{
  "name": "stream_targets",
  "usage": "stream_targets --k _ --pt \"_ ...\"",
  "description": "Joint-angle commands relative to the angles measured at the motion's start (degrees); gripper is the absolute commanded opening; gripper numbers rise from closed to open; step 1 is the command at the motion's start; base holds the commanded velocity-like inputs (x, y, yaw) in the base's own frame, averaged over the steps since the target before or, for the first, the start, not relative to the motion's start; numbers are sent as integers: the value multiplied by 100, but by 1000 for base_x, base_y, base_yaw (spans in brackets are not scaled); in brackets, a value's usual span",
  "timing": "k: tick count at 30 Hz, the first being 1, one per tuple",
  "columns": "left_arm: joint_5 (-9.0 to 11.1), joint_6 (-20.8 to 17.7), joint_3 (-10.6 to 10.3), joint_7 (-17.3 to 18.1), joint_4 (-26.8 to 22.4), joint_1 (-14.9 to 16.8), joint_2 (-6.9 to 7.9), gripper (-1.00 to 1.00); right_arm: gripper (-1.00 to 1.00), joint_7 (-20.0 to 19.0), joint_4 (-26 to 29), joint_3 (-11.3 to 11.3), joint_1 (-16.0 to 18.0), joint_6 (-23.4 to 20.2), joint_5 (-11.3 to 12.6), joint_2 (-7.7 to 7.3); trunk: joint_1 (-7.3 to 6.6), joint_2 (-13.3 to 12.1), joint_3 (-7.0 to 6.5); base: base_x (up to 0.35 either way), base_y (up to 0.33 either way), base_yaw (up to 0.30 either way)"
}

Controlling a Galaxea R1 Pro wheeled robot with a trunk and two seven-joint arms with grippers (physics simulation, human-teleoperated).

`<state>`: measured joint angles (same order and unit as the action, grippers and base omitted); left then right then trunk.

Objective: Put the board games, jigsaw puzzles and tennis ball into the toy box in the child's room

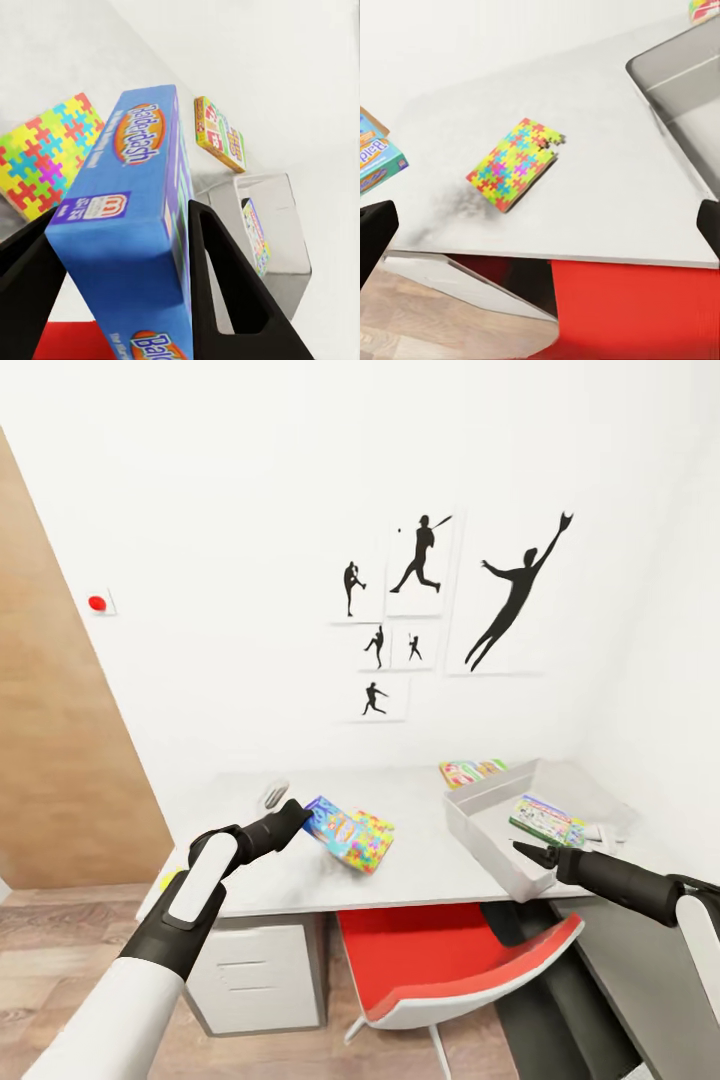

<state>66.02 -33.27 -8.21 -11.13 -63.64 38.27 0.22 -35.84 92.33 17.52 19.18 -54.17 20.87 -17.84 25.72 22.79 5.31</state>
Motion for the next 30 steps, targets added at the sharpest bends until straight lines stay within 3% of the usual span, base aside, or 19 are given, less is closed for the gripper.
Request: stream_targets --k 1,17,30 --pt "66 -5 -5 -48 -10 5 3 -100 100 -28 4 7 7 -32 -13 0 6 13 13 201 251 -17" --pt "82 -59 -7 -20 -234 0 -9 -100 100 -43 4 23 27 -60 -13 -78 6 13 -46 52 65 -126" --pt "203 -93 21 -89 -1073 -218 -24 -100 100 -46 4 24 41 -85 -12 -89 6 13 -116 1 2 -234"
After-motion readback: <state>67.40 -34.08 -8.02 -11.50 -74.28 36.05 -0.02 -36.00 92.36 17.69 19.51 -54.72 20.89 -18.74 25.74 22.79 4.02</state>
